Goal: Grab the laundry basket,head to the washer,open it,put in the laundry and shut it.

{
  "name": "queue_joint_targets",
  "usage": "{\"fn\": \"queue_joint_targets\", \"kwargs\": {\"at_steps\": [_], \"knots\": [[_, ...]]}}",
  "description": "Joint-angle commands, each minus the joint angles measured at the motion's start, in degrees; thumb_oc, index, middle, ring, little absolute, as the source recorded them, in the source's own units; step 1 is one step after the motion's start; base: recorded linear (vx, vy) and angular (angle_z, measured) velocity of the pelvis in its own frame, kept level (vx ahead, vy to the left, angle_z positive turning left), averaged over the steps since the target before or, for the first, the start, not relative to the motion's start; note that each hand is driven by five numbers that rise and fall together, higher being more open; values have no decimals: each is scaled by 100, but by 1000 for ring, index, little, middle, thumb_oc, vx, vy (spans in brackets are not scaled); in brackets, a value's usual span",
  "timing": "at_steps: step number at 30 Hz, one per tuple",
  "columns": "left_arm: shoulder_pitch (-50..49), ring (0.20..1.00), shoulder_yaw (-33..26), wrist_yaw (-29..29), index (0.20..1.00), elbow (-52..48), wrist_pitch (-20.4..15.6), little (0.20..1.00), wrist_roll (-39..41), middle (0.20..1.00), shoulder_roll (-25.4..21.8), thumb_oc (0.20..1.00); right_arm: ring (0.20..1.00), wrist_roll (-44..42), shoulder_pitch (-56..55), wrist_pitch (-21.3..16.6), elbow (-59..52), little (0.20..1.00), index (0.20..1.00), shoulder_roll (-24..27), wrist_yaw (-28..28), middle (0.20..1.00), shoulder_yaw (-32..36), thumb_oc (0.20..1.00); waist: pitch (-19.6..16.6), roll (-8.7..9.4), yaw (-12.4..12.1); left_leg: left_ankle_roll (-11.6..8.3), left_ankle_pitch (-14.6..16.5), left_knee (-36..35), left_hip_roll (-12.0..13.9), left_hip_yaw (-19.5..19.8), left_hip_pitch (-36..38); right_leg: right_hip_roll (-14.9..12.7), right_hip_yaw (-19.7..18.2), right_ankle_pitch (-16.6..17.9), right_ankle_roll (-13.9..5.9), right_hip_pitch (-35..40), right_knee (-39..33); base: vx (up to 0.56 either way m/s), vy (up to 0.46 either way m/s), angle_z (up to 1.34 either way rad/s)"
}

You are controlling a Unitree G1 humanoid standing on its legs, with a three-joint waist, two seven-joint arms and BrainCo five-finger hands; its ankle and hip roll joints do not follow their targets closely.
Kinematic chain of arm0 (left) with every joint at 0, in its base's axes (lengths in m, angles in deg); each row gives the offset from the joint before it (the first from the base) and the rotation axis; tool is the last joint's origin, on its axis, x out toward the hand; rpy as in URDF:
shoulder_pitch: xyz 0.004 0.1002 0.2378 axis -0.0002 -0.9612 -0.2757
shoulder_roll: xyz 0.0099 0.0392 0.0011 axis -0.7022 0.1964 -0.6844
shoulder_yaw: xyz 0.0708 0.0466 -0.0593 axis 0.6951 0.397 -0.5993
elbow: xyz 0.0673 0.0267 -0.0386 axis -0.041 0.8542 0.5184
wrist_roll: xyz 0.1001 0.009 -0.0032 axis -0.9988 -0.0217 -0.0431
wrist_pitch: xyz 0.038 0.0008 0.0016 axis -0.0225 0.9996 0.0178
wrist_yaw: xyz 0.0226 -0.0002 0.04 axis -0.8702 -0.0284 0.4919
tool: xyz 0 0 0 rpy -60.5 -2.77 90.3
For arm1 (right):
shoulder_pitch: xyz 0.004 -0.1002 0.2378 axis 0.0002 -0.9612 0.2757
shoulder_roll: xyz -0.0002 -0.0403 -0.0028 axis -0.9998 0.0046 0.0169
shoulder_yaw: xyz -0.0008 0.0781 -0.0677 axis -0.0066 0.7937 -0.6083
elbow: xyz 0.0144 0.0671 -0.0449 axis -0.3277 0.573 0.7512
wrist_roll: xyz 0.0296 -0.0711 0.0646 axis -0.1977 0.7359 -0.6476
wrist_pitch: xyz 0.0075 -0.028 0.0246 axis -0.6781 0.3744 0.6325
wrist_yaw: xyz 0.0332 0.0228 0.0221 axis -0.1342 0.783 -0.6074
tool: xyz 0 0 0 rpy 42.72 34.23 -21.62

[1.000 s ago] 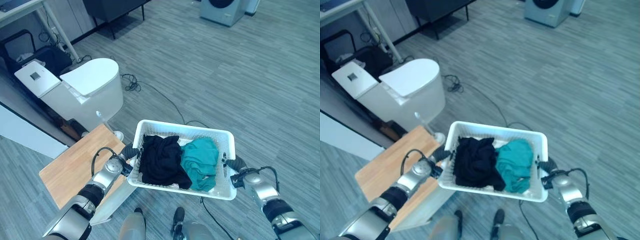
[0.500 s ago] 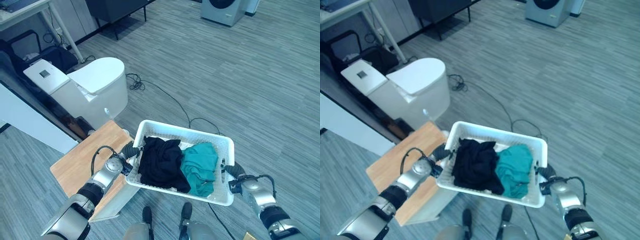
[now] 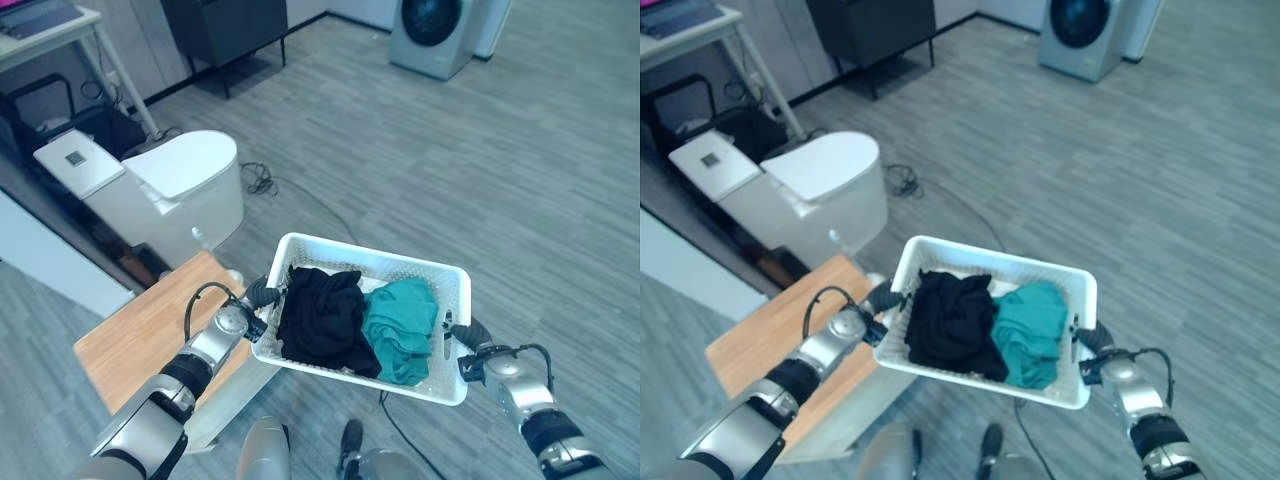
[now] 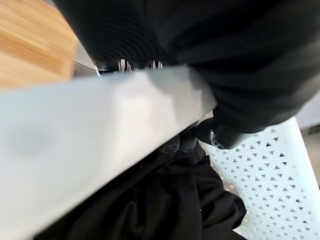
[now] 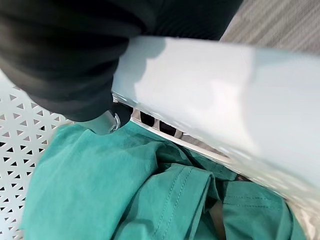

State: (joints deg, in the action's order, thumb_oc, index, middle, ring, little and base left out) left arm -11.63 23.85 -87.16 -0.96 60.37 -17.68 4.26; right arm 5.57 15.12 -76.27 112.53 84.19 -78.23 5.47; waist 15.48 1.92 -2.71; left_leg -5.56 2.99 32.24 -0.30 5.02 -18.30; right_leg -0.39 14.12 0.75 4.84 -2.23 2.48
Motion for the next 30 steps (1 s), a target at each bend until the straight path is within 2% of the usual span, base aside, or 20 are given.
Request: {"fn": "queue_joint_targets", "kwargs": {"at_steps": [1,5,10,11,12,13,14,15,16,17,18,19,20,23,24,25,26,27,29,30], "knots": [[414,200,-87,125,200,107,-262,200,42,200,-144,200,200,-312,146,-676,-709,200,200,145,-349,200,13,200,-120,-260,-329,208,-926,-1945,-103,-265,-227,341,-342,-918,-538,544,89,275,-24,-67],[178,200,-162,126,200,60,-274,200,167,200,-289,200,200,-433,455,-772,-318,200,200,-247,-338,200,-263,200,-101,-174,-605,134,-1274,-2797,-182,-282,-579,526,-600,-1161,-521,882,25,384,-9,-52],[-254,200,-433,128,200,-213,-284,200,252,200,-515,200,200,-394,577,-757,-321,200,200,-630,-436,200,-466,200,-306,11,-808,325,-1357,-2681,-27,-504,-420,501,-806,-1419,-546,1215,135,450,63,-46],[-380,200,-519,126,200,-322,-286,200,226,200,-628,200,200,-393,528,-771,-369,200,200,-703,-469,200,-455,200,-359,128,-863,385,-1299,-2562,-48,-564,-405,444,-805,-1472,-590,1276,256,407,61,-16],[-476,200,-604,157,200,-395,-323,200,240,200,-702,200,200,-388,488,-795,-380,200,200,-823,-485,200,-487,200,-396,275,-944,466,-1155,-2367,-112,-679,-388,353,-771,-1398,-714,1279,605,706,124,-20],[-711,200,-709,130,200,-513,-311,200,173,200,-800,200,200,-329,408,-794,-468,200,200,-942,-560,200,-484,200,-470,451,-995,622,-892,-2258,-192,-875,-214,175,-641,-873,-1097,1014,1409,717,157,-32],[-780,200,-760,136,200,-540,-303,200,134,200,-840,200,200,-277,390,-765,-495,200,200,-962,-585,200,-456,200,-487,486,-979,714,-778,-2251,-252,-930,-92,75,-591,-410,-1313,856,1944,481,119,-31],[-781,200,-762,135,200,-542,-302,200,134,200,-840,200,200,-276,390,-764,-495,200,200,-960,-585,200,-457,200,-502,475,-984,711,-792,-2260,-235,-929,-105,92,-596,-392,-1309,839,1935,313,109,-24],[-872,200,-796,127,200,-596,-293,200,102,200,-856,200,200,-236,372,-730,-548,200,200,-971,-591,200,-428,200,-490,474,-921,793,-673,-2289,-280,-937,59,-13,-558,-25,-1467,671,2477,412,174,4],[-925,200,-822,119,200,-625,-260,200,33,200,-851,200,200,-141,390,-718,-598,200,200,-950,-617,200,-365,200,-507,347,-794,949,-513,-2369,-257,-923,344,-79,-501,434,-1589,300,3367,415,175,13],[-926,200,-824,119,200,-626,-259,200,32,200,-849,200,200,-140,389,-717,-601,200,200,-949,-617,200,-365,200,-503,354,-792,954,-511,-2367,-268,-925,344,-91,-502,419,-1593,291,3392,423,181,26],[-903,200,-851,138,200,-639,-248,200,26,200,-867,200,200,-112,402,-705,-673,200,200,-926,-620,200,-310,200,-479,246,-706,1006,-472,-2508,-227,-862,591,-182,-427,323,-1550,-72,3818,366,146,32],[-755,200,-849,170,200,-622,-230,200,18,200,-868,200,200,-97,481,-703,-704,200,200,-828,-608,200,-279,200,-427,51,-532,1048,-425,-2707,-198,-709,958,-279,-376,39,-1365,-708,3824,508,152,26],[-570,200,-777,165,200,-643,-245,200,29,200,-880,200,200,-205,507,-704,-726,200,200,-640,-593,200,-195,200,-377,-35,-206,1015,-177,-2731,-321,-356,1419,-48,-771,-378,-1164,-1144,2711,463,-16,53],[-509,200,-748,166,200,-627,-238,200,25,200,-862,200,200,-249,513,-701,-737,200,200,-585,-583,200,-169,200,-388,-27,-102,985,-25,-2713,-374,-237,1572,-37,-1019,-392,-1149,-1216,1968,310,-70,55],[-507,200,-748,166,200,-626,-238,200,25,200,-862,200,200,-250,515,-700,-737,200,200,-584,-583,200,-168,200,-389,-37,-101,982,-33,-2715,-363,-234,1567,-26,-1013,-363,-1146,-1202,1927,453,-106,71],[-397,200,-717,207,200,-610,-238,200,9,200,-789,200,200,-287,527,-671,-821,200,200,-478,-554,200,-114,200,-393,-51,59,937,264,-2636,-440,-21,1781,-164,-1403,-62,-1246,-1447,731,444,-101,50],[-360,200,-714,215,200,-564,-238,200,-23,200,-745,200,200,-294,530,-682,-852,200,200,-459,-540,200,-74,200,-387,-37,116,924,379,-2597,-486,73,1907,-259,-1549,133,-1306,-1663,424,633,-143,37],[-327,200,-710,237,200,-523,-253,200,-29,200,-687,200,200,-299,528,-691,-863,200,200,-438,-536,200,-31,200,-363,-96,161,907,581,-2498,-470,141,2087,-352,-1471,328,-1381,-1777,23,504,-96,42],[-345,200,-734,203,200,-506,-258,200,-128,200,-637,200,200,-237,522,-669,-879,200,200,-471,-576,200,-35,200,-396,-159,234,846,832,-2375,-475,169,2516,-492,-897,446,-1481,-1925,-305,672,-129,71]]}}
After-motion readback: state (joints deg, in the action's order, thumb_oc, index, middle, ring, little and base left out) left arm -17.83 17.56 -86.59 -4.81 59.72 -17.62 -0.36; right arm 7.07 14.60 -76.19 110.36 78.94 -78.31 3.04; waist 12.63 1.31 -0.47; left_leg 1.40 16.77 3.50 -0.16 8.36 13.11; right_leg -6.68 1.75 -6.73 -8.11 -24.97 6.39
